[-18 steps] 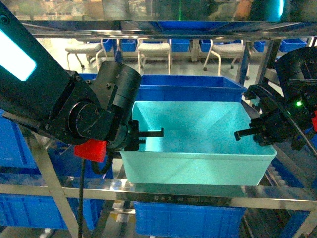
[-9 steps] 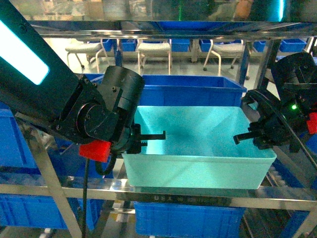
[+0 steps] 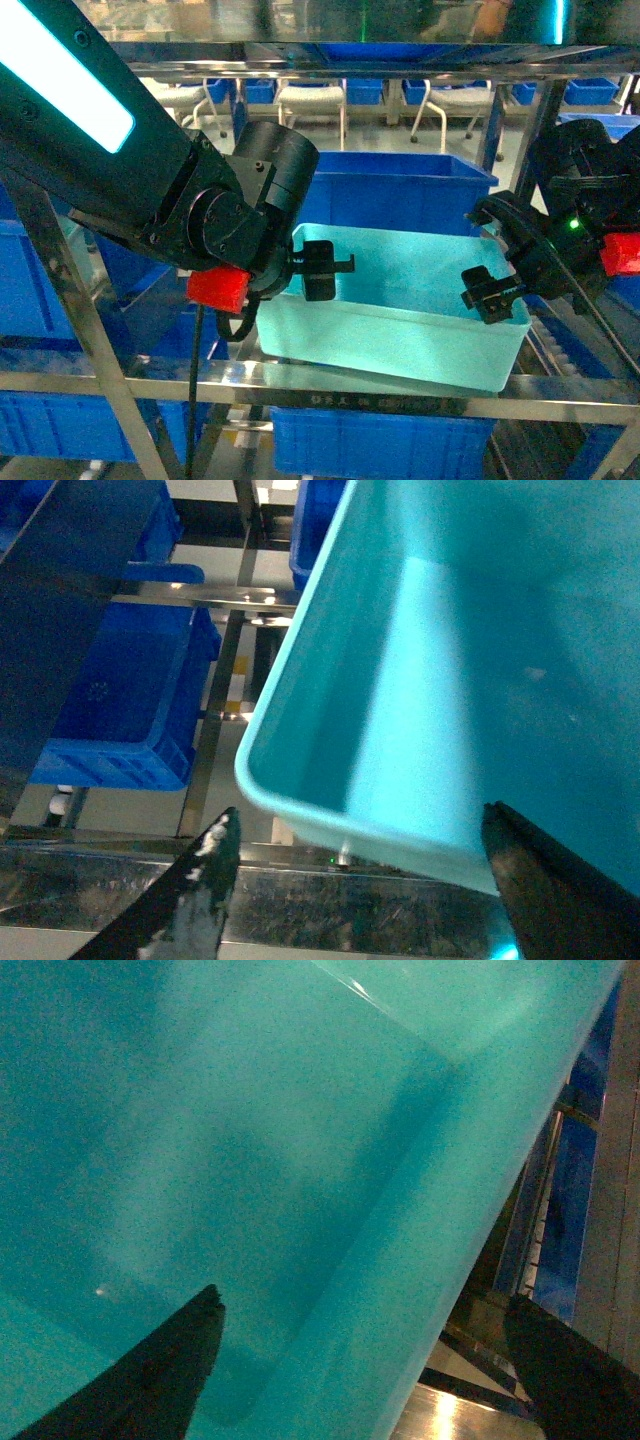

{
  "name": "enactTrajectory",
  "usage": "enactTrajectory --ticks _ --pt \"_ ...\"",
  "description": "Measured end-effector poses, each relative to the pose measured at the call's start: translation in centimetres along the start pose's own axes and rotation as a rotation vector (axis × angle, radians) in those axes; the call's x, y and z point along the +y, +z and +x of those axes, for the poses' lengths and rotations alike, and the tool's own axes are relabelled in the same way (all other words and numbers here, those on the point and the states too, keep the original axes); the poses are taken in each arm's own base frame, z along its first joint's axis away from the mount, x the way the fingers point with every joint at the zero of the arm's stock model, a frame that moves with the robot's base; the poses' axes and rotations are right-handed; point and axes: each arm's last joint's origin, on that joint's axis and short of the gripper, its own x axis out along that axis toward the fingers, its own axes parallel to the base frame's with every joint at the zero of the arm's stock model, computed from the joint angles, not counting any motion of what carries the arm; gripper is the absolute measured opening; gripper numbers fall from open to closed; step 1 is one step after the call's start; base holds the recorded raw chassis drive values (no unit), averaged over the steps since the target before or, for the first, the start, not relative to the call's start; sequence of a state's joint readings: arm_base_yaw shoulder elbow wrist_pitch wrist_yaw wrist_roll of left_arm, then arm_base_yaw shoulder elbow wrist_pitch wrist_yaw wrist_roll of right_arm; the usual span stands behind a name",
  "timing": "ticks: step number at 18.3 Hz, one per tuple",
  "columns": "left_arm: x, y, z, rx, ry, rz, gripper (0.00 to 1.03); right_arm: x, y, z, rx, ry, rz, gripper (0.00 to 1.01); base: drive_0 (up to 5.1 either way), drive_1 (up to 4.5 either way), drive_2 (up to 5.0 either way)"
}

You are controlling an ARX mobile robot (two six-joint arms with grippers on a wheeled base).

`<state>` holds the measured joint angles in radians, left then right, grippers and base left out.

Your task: Organize blue bins on left shelf correctly

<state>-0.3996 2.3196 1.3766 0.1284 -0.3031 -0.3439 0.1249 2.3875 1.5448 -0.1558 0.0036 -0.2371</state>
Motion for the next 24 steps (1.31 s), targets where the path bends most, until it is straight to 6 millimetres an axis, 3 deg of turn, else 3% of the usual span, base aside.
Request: enactTrajectory --ticks 2,3,7,10,13,16,20,24 --pt "0.1 0.1 -0.3 -0.07 0.013 -0.013 0.9 0.1 0.2 0.0 -0.064 0.034 0.002 1.0 0.0 0.0 0.0" --pt "0.2 0.2 -1.0 -0.116 0.012 -0.022 1.0 0.2 0.1 -0.2 -0.119 0.058 -0.001 0.98 0.0 0.0 0.0" --pt "0.0 1.6 -3.6 -0.274 -0.024 -0.066 0.98 0.9 0.6 -2.0 -0.351 0.13 -0.02 0.98 0.0 0.0 0.0" --pt "0.1 0.3 -4.2 -0.184 0.003 -0.025 0.98 1.6 0.3 -3.4 -0.46 0.186 -0.032 0.98 0.0 0.0 0.0" --pt "0.1 -0.5 -6.4 -0.165 0.019 -0.017 0.98 2.2 -0.6 -4.7 -0.458 0.221 -0.028 0.98 0.0 0.0 0.0" --pt "0.8 -0.2 -10.1 -0.149 0.04 -0.047 0.98 2.8 -1.5 -7.2 -0.409 0.241 -0.017 0.98 0.0 0.0 0.0" --pt "1.8 -2.0 -13.0 -0.065 0.078 -0.065 0.98 3.4 -3.7 -9.2 -0.319 0.259 -0.016 0.98 0.0 0.0 0.0" --pt "2.2 -1.6 -17.3 -0.07 0.064 -0.127 0.98 3.6 -4.8 -13.4 -0.323 0.278 -0.042 0.98 0.0 0.0 0.0"
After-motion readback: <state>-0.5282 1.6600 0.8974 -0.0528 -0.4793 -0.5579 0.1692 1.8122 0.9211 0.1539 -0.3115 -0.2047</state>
